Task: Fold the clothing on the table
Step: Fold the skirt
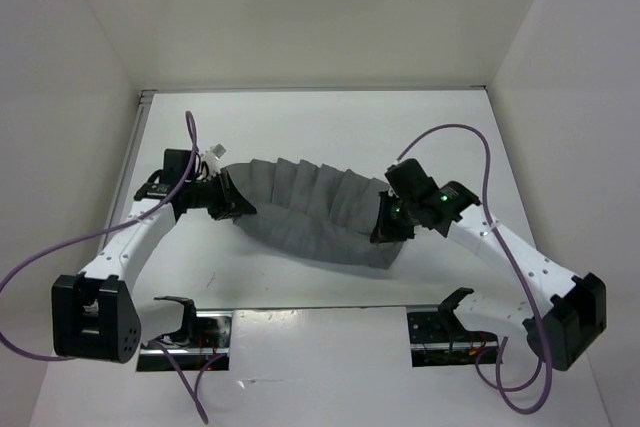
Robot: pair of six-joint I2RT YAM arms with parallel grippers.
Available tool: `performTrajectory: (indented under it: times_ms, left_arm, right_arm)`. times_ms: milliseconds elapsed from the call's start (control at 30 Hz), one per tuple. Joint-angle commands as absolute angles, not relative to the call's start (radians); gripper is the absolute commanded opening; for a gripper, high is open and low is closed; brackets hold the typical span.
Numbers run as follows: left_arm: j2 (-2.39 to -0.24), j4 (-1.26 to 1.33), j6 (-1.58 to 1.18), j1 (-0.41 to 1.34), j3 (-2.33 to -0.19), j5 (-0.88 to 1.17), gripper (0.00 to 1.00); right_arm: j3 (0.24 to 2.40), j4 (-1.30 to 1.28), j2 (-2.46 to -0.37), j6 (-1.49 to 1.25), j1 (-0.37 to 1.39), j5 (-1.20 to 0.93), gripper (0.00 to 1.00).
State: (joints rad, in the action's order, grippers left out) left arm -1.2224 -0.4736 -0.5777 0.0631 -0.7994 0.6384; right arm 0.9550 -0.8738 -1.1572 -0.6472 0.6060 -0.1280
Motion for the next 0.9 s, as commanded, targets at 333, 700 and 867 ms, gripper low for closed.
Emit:
performTrajectory:
  times_ms: [333,700,867]
  left_arm:
    - [-1.471,-0.419,-0.555,0.057,-1.088,0.542,0.05]
    - [-1.808,-0.397,-0.520,0.057,-1.402,0.509,0.06]
    - [-1.868,-0.377,-0.520,0.057,-1.413,0.491,0.06]
  right_arm:
    - [1.087,-1.058,-1.201,-0.785,0.497,0.179,0.00]
    - [1.163,-0.905,-1.382,-0.690,0.377,0.210,0.00]
    - [1.173,-0.832,-1.504,-0.670,0.377,0.201,0.00]
